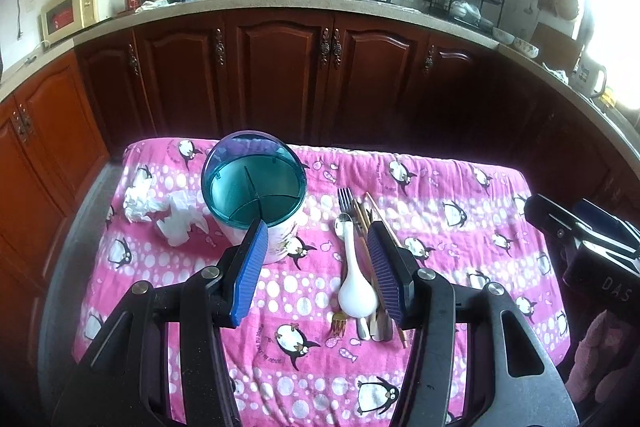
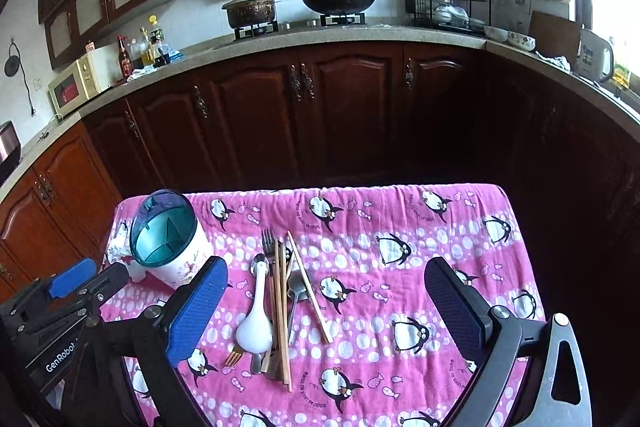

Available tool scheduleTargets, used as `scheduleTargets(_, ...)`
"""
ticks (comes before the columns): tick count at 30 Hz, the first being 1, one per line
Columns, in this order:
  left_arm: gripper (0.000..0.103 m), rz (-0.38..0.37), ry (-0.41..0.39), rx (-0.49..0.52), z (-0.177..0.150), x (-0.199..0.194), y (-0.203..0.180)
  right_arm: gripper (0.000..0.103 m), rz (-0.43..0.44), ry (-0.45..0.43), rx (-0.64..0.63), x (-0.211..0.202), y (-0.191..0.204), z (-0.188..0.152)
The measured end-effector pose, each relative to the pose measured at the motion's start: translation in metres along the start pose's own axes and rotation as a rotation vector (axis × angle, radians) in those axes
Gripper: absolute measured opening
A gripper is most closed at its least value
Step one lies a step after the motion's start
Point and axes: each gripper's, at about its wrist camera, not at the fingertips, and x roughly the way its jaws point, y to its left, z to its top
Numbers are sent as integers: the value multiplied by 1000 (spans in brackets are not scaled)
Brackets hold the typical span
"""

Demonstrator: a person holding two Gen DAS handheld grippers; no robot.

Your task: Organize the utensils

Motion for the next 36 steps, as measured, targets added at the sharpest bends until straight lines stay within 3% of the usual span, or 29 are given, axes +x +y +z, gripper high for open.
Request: scheduleTargets(36, 52, 24, 36, -26, -5, 17, 9, 98, 8, 29, -21, 14, 7, -5)
